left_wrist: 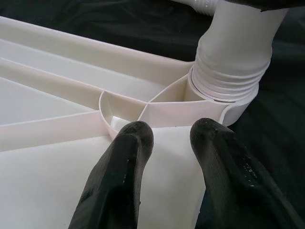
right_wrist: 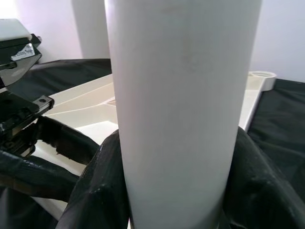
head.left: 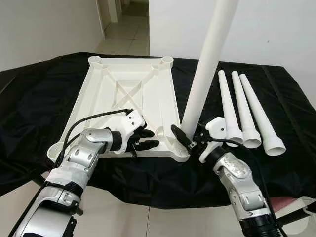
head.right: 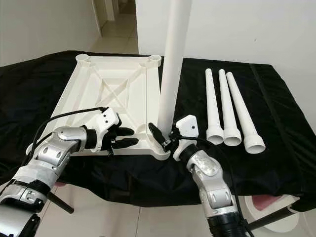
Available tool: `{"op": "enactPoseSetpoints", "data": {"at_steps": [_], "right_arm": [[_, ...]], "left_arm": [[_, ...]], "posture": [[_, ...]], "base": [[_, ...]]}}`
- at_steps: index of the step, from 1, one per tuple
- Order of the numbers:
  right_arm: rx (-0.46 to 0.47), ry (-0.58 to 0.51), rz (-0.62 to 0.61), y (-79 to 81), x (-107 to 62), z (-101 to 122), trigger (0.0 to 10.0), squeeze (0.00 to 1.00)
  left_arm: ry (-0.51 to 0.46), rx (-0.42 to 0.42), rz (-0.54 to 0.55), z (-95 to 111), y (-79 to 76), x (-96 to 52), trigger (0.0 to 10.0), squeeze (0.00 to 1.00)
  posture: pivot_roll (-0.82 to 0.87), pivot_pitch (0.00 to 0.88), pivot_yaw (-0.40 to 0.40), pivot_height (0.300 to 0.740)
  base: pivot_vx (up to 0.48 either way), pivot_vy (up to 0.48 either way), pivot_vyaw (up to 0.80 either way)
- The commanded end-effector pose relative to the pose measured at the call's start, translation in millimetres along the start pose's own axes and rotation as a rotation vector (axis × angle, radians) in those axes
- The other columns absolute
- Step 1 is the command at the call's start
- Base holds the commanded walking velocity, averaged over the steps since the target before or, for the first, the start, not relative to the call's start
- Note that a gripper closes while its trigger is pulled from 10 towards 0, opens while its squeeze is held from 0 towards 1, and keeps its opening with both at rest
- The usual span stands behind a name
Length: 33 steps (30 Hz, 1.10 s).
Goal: Building children table
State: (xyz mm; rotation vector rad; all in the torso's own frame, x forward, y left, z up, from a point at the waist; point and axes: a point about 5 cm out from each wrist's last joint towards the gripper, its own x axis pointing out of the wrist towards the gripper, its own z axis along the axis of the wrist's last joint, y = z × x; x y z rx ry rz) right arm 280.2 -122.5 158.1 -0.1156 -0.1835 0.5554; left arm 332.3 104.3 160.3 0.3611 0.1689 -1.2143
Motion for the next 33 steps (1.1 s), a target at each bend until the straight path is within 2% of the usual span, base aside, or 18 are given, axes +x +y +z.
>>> {"op": "enactPoseSetpoints", "data": {"at_steps": [1, 7, 10, 12, 15, 20, 25, 32, 33], "right_arm": [[0.046, 0.329, -0.126, -2.3, -26.6, -62.7, 10.0, 0.00], [0.032, 0.345, -0.194, -2.5, -26.4, -64.0, 10.0, 0.00], [0.020, 0.359, -0.255, 3.5, -26.1, -65.1, 10.0, 0.00], [0.065, 0.344, -0.294, 10.6, -26.7, -64.4, 10.0, 0.00], [0.084, 0.353, -0.307, 13.4, -28.4, -66.9, 10.0, 0.00], [0.128, 0.430, -0.391, 9.8, -30.4, -74.9, 10.0, 0.00], [0.136, 0.419, -0.402, 7.8, -28.1, -72.9, 10.0, 0.00], [0.102, 0.433, -0.421, 3.0, -22.8, -69.4, 10.0, 0.00], [0.121, 0.463, -0.432, 4.1, -22.0, -71.0, 10.0, 0.00]], "left_arm": [[0.015, -0.015, 0.106, -3.8, 5.7, -2.7, 10.0, 0.00], [0.015, -0.014, 0.107, -3.8, 5.9, -2.6, 10.0, 0.00], [0.013, -0.014, 0.107, -3.5, 5.8, -1.6, 10.0, 0.00], [0.011, -0.014, 0.108, -3.5, 5.6, -1.0, 10.0, 0.00], [0.011, -0.015, 0.108, -3.7, 5.3, -0.7, 10.0, 0.00], [0.011, -0.015, 0.113, -4.3, 5.4, -1.0, 10.0, 0.00], [0.011, -0.015, 0.115, -4.4, 5.5, -1.0, 10.0, 0.00], [0.010, -0.017, 0.119, -4.5, 5.8, -1.4, 10.0, 0.00], [0.010, -0.019, 0.124, -4.5, 6.2, -1.9, 10.0, 0.00]], "posture": [[-0.08, 0.096, 0.063, 0.740], [-0.08, 0.096, 0.063, 0.740], [-0.09, 0.092, 0.059, 0.740], [-0.09, 0.092, 0.059, 0.740], [-0.09, 0.089, 0.055, 0.740], [-0.09, 0.086, 0.053, 0.740], [-0.09, 0.086, 0.053, 0.740], [-0.09, 0.086, 0.052, 0.740], [-0.09, 0.087, 0.050, 0.740]], "base": [[0.000, 0.000, 0.00], [0.000, 0.000, 0.00], [0.000, 0.000, 0.00], [0.000, 0.000, 0.00], [0.000, 0.000, 0.00], [0.000, 0.000, 0.00], [0.000, 0.000, 0.00], [0.000, 0.000, 0.00], [0.000, 0.000, 0.00]]}}
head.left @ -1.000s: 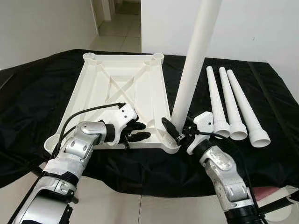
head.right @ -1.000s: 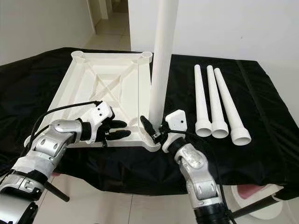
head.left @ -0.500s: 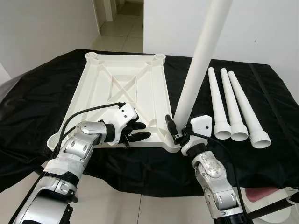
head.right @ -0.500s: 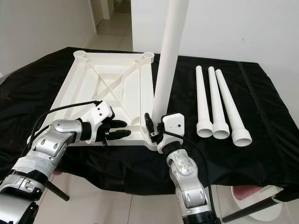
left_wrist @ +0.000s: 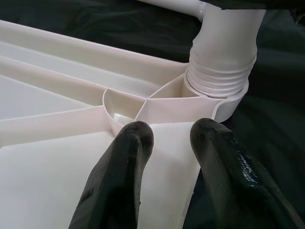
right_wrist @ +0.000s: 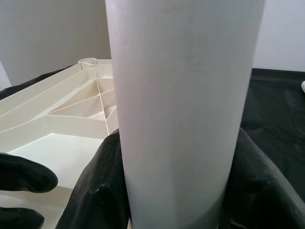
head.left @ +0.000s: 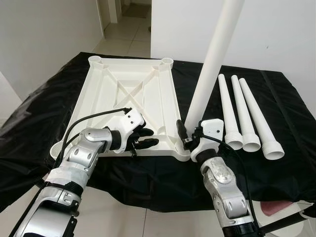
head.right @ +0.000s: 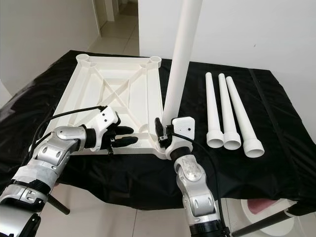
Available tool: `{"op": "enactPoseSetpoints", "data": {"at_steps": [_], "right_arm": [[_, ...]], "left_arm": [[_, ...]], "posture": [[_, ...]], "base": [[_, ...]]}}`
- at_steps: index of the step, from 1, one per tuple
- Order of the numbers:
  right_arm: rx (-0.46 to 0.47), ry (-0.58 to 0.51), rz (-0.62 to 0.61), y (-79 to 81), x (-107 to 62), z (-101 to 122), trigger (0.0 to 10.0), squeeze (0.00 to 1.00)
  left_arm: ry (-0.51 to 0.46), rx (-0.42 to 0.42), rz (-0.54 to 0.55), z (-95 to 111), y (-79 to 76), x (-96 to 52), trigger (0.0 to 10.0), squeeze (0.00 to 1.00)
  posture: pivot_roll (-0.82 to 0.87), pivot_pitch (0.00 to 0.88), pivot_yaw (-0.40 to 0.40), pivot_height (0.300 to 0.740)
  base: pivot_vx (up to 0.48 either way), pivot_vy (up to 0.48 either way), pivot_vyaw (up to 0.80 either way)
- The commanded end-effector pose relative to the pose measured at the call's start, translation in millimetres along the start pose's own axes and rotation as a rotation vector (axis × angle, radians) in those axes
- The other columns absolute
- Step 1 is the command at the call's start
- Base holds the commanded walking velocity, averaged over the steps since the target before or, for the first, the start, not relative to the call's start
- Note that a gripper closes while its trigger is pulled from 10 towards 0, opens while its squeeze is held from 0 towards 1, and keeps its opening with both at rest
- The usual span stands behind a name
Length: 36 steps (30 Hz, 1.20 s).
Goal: Building children table
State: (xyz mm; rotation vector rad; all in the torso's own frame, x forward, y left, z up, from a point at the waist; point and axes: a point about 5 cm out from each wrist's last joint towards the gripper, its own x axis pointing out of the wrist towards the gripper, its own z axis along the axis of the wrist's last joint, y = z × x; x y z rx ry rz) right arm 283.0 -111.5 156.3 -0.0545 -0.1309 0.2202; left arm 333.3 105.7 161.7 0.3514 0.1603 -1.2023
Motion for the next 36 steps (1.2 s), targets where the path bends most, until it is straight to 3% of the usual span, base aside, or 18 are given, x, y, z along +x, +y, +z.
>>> {"op": "enactPoseSetpoints", "data": {"at_steps": [1, 9, 15, 26, 36], "right_arm": [[0.010, 0.408, -0.108, -16.2, -22.5, -70.4, 10.0, 0.00], [-0.033, 0.445, -0.154, -17.0, -23.7, -74.6, 10.0, 0.00], [-0.052, 0.361, -0.191, -14.5, -22.7, -68.0, 10.0, 0.00], [-0.023, 0.367, -0.474, -22.2, -26.1, -66.7, 10.0, 0.00], [-0.052, 0.356, -0.492, -21.4, -23.6, -64.2, 10.0, 0.00]], "left_arm": [[0.020, -0.013, 0.111, -5.2, 4.7, -0.6, 10.0, 0.00], [0.017, -0.016, 0.117, -4.8, 5.2, -0.6, 10.0, 0.00], [0.012, -0.018, 0.122, -4.2, 5.7, -0.6, 10.0, 0.00], [0.005, -0.018, 0.136, -2.3, 7.7, -0.9, 10.0, 0.00], [-0.001, -0.019, 0.139, -2.2, 6.4, -0.6, 10.0, 0.00]], "posture": [[-0.09, 0.087, 0.050, 0.740], [-0.09, 0.087, 0.050, 0.740], [-0.09, 0.093, 0.052, 0.740], [-0.09, 0.094, 0.052, 0.740], [-0.08, 0.093, 0.052, 0.740]], "base": [[0.000, 0.000, 0.00], [0.000, 0.000, 0.00], [0.000, 0.000, 0.00], [0.000, 0.000, 0.00], [0.000, 0.000, 0.00]]}}
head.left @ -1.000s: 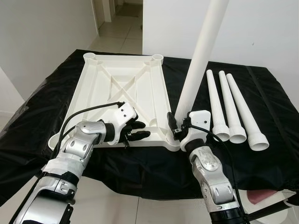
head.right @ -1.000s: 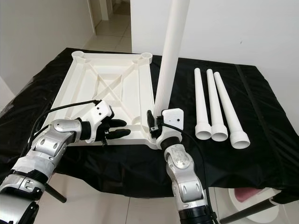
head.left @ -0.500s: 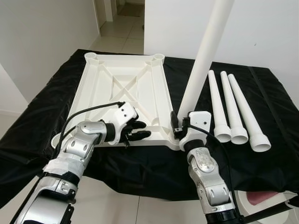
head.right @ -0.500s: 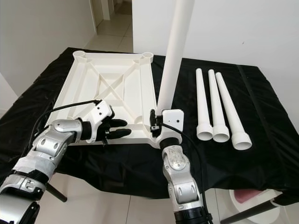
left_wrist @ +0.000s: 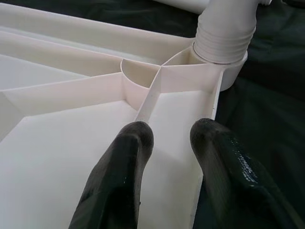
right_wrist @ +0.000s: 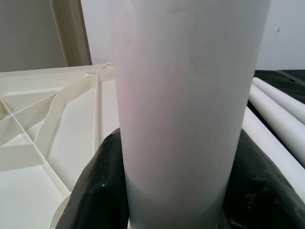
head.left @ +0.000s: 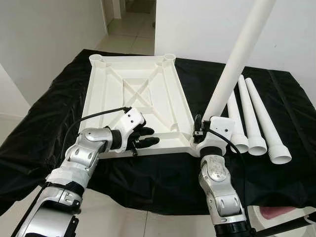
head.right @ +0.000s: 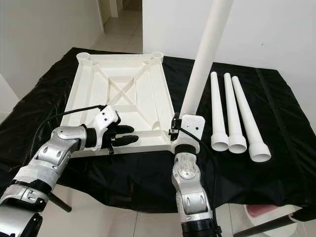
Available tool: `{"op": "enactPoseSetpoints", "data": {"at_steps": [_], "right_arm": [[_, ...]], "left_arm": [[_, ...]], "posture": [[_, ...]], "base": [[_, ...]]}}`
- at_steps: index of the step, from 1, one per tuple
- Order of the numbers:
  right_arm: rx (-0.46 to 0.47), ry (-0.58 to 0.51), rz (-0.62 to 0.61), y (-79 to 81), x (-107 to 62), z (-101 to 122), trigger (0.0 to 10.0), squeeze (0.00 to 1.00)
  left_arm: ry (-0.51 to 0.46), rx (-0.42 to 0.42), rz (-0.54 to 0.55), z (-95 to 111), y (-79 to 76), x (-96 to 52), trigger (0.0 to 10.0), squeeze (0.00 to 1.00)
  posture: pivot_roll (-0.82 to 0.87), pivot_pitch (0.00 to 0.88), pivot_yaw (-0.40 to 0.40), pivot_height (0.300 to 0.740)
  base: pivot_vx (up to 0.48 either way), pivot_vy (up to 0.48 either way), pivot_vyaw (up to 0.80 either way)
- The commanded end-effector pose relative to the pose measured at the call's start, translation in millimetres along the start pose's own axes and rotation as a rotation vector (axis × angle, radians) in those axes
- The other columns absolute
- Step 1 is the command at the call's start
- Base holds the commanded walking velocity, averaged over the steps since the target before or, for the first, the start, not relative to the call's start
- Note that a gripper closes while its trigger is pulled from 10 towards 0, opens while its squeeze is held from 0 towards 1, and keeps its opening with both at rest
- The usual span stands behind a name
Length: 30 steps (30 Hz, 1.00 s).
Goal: Building children table
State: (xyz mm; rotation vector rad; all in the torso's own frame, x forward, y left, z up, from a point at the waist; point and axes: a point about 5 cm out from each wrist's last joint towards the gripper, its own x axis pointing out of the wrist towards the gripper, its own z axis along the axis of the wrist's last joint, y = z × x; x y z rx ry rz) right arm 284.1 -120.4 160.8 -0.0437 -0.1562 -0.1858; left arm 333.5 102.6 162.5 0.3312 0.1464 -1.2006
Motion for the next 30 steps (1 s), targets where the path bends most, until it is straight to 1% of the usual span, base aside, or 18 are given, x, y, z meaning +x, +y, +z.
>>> {"op": "enactPoseSetpoints", "data": {"at_steps": [1, 6, 11, 12, 14, 15, 17, 18, 20, 21, 25, 26, 30], "right_arm": [[-0.113, 0.355, -0.080, -18.5, -18.4, -68.7, 10.0, 0.00], [-0.106, 0.348, -0.036, -13.0, -19.5, -68.7, 10.0, 0.00], [-0.111, 0.328, -0.009, -10.8, -17.4, -66.9, 10.0, 0.00], [-0.107, 0.328, -0.004, -10.4, -17.1, -66.8, 10.0, 0.18], [-0.105, 0.330, -0.003, -10.2, -16.9, -66.8, 10.0, 0.18], [-0.096, 0.328, 0.005, -9.6, -16.5, -66.4, 10.0, 1.00], [-0.090, 0.320, 0.019, -8.6, -15.7, -64.9, 10.0, 1.00], [-0.090, 0.301, 0.036, -7.3, -14.6, -62.3, 10.0, 0.75], [-0.090, 0.287, 0.049, -6.4, -13.9, -60.5, 10.0, 0.75], [-0.077, 0.267, 0.077, -4.2, -13.1, -57.1, 10.0, 0.00], [-0.062, 0.237, 0.117, -1.6, -12.2, -52.1, 10.0, 0.00], [-0.061, 0.210, 0.140, -0.8, -11.4, -48.2, 10.0, 0.00], [-0.065, 0.192, 0.153, -1.9, -9.0, -46.0, 10.0, 0.00]], "left_arm": [[0.018, -0.008, 0.136, -3.8, 6.9, -3.1, 10.0, 0.00], [0.016, -0.010, 0.138, -3.8, 6.5, -3.0, 10.0, 0.00], [0.015, -0.009, 0.138, -3.7, 6.4, -2.9, 10.0, 0.00], [0.014, -0.009, 0.138, -3.6, 6.3, -2.8, 10.0, 0.00], [0.014, -0.009, 0.137, -3.5, 6.2, -2.7, 10.0, 0.00], [0.014, -0.009, 0.137, -3.7, 6.0, -2.5, 10.0, 0.00], [0.013, -0.009, 0.137, -3.9, 5.8, -2.3, 10.0, 0.00], [0.013, -0.009, 0.137, -3.9, 5.7, -2.2, 10.0, 0.00], [0.012, -0.010, 0.137, -4.0, 5.6, -2.1, 10.0, 0.00], [0.012, -0.011, 0.138, -4.0, 5.6, -2.2, 10.0, 0.00], [0.013, -0.012, 0.139, -4.2, 5.6, -2.3, 10.0, 0.00], [0.013, -0.013, 0.139, -4.2, 5.5, -2.4, 10.0, 0.00], [0.014, -0.014, 0.140, -4.8, 5.6, -2.5, 10.0, 0.00]], "posture": [[-0.08, 0.094, 0.049, 0.740], [-0.08, 0.093, 0.048, 0.740], [-0.08, 0.093, 0.048, 0.740], [-0.08, 0.093, 0.048, 0.740], [-0.08, 0.093, 0.048, 0.740], [-0.08, 0.086, 0.047, 0.740], [-0.08, 0.086, 0.047, 0.740], [-0.08, 0.086, 0.047, 0.740], [-0.08, 0.086, 0.047, 0.740], [-0.08, 0.086, 0.047, 0.740], [-0.08, 0.086, 0.047, 0.740], [-0.08, 0.086, 0.047, 0.740], [-0.08, 0.084, 0.048, 0.740]], "base": [[0.000, 0.000, 0.00], [0.000, 0.000, 0.00], [0.000, 0.000, 0.00], [0.000, 0.000, 0.00], [0.000, 0.000, 0.00], [0.000, 0.000, 0.00], [0.000, 0.000, 0.00], [0.000, 0.000, 0.00], [0.000, 0.000, 0.00], [0.000, 0.000, 0.00], [0.000, 0.000, 0.00], [0.000, 0.000, 0.00], [0.000, 0.000, 0.00]]}}
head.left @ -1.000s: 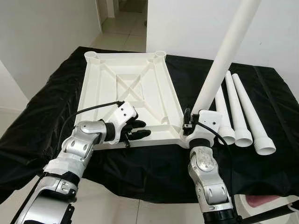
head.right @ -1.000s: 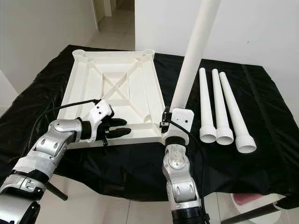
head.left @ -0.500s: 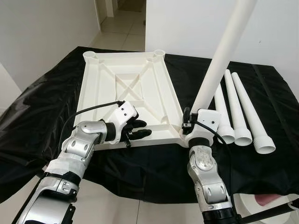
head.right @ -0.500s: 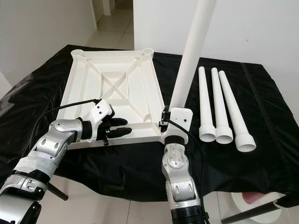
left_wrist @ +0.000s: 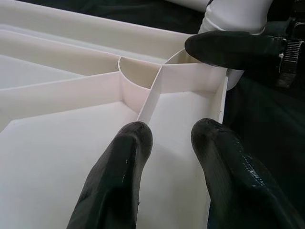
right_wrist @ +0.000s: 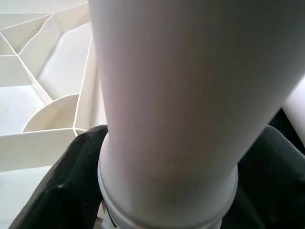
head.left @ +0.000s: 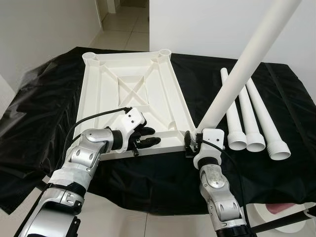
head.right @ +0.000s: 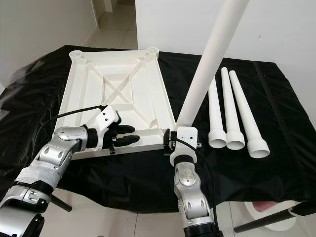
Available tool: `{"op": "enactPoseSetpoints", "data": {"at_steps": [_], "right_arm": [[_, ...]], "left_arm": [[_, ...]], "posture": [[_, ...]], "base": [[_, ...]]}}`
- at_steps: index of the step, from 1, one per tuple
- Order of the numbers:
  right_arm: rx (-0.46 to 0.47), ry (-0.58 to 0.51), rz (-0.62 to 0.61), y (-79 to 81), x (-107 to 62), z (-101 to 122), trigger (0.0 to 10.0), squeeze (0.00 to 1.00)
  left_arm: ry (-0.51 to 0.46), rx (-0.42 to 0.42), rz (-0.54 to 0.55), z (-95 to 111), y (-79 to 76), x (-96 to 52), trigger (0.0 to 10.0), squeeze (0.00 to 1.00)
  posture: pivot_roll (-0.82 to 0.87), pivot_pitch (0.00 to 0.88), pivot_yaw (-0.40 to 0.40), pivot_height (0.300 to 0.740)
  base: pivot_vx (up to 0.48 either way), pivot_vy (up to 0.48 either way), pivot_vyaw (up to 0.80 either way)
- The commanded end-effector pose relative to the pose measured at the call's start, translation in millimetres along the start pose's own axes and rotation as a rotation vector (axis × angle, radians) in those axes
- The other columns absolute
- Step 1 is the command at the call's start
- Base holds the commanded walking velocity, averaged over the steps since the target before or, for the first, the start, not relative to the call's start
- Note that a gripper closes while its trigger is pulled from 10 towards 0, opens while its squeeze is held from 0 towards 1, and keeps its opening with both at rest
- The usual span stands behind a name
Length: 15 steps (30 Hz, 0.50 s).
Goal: Building children table
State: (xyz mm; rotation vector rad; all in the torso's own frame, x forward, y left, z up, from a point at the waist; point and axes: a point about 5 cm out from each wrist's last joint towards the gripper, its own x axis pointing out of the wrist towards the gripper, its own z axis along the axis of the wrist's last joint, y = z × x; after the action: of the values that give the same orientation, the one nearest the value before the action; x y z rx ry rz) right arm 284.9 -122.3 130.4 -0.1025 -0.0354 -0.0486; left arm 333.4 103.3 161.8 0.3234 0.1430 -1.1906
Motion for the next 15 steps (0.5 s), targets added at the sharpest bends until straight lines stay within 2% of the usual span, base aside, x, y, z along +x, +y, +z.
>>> {"op": "enactPoseSetpoints", "data": {"at_steps": [1, 15], "right_arm": [[-0.001, 0.080, 0.011, 0.4, -3.5, -16.3, 10.0, 0.00], [-0.041, -0.021, 0.078, -0.6, -1.2, -3.6, 10.0, 0.00]], "left_arm": [[0.019, -0.008, 0.130, -4.0, 5.7, -2.0, 10.0, 0.00], [0.020, -0.011, 0.130, -5.4, 4.8, -1.4, 10.0, 0.00]], "posture": [[-0.08, 0.084, 0.048, 0.740], [-0.09, 0.083, 0.050, 0.740]], "base": [[0.000, 0.000, 0.00], [0.000, 0.000, 0.00]]}}
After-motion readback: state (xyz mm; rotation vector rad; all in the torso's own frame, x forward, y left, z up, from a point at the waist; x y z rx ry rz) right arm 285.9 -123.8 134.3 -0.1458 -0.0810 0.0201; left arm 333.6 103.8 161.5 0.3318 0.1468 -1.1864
